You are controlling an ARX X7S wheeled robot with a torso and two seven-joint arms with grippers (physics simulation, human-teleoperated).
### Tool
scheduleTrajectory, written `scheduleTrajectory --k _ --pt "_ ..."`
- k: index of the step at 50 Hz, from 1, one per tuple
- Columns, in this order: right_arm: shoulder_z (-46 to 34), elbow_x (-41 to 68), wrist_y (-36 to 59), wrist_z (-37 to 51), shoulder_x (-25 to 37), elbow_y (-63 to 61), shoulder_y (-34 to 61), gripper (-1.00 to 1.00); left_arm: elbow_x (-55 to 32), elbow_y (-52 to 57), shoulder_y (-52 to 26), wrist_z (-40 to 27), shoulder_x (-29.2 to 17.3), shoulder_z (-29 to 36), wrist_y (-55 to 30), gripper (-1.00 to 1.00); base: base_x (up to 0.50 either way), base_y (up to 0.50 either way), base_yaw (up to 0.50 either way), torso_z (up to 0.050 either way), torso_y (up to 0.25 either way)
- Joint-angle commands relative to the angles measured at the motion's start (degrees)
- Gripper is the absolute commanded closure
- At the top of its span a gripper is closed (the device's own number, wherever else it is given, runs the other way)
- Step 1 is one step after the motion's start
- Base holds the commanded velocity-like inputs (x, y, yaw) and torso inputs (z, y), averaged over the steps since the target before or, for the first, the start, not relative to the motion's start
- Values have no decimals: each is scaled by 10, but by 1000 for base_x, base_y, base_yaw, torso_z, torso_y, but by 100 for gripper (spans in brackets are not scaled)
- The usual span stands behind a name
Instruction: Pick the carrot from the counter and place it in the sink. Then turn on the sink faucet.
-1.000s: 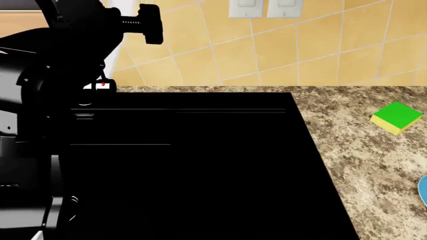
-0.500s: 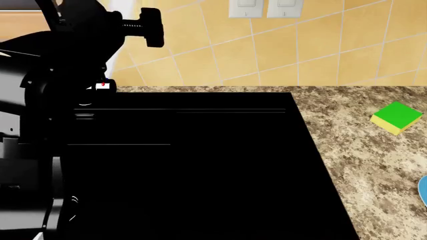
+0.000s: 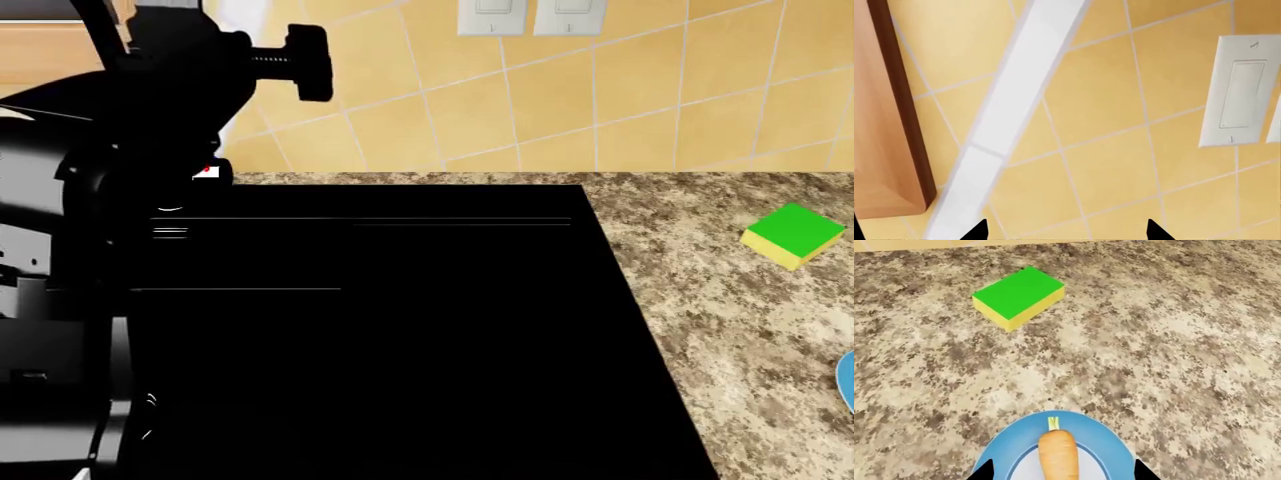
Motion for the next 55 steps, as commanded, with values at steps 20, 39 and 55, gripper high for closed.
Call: scheduleTrajectory --k 20,39,55 --pt "-69 -94 -92 -66 -50 27 -35 -100 -3 -12 5 1 1 6 13 -100 0 0 0 0 0" --pt "-157 -117 -123 -72 -40 49 23 -100 -5 -18 6 2 1 10 19 -100 0 0 0 0 0" --pt "-190 -130 -136 -78 -38 64 45 -100 -7 -19 11 1 0 12 24 -100 0 0 0 0 0"
